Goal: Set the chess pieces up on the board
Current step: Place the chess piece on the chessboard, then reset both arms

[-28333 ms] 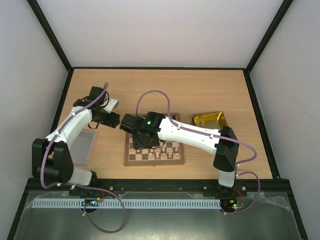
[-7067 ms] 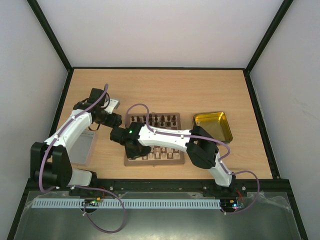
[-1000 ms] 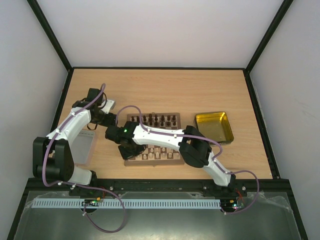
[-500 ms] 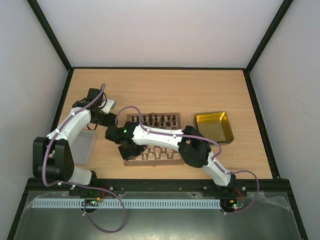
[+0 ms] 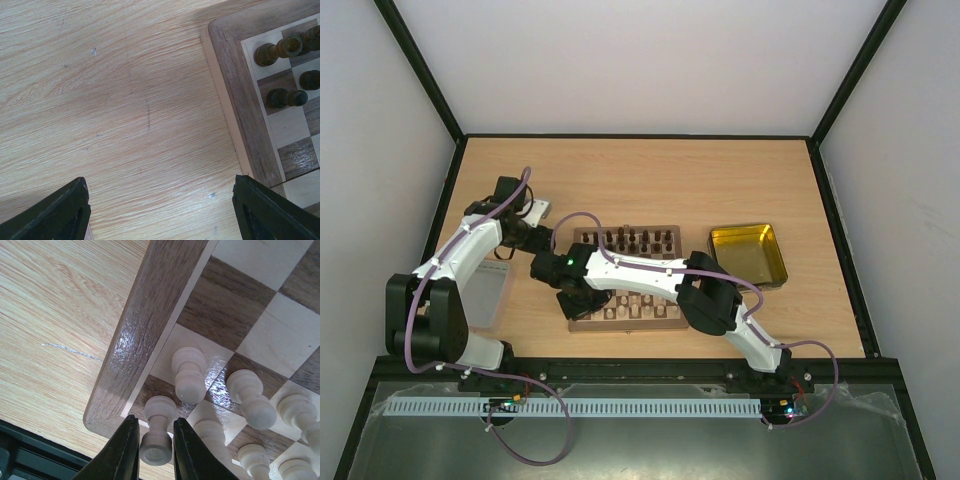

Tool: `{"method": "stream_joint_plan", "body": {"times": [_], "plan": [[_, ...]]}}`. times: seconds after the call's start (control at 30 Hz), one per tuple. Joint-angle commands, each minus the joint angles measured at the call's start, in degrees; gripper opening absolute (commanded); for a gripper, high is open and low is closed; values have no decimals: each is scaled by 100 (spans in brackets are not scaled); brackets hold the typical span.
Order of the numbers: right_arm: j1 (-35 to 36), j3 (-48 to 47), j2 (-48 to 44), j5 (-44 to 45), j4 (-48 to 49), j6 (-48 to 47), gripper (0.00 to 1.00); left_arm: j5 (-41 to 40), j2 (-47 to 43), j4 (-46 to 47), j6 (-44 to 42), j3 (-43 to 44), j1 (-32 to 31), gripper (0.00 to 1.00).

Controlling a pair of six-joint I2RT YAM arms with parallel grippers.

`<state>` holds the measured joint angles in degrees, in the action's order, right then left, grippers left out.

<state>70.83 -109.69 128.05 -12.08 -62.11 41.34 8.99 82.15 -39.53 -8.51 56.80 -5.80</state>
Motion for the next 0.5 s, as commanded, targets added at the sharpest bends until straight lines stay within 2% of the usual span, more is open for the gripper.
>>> {"method": "stream_joint_plan", "body": {"times": [0.0,0.47], "plan": [[-33,-8,-2,73,-135,5,18,37,-6,-50,23,-19,28,79],[-34,-122,-82,161,-263,23,22,67,-10,-39,12,-30,33,79]]}}
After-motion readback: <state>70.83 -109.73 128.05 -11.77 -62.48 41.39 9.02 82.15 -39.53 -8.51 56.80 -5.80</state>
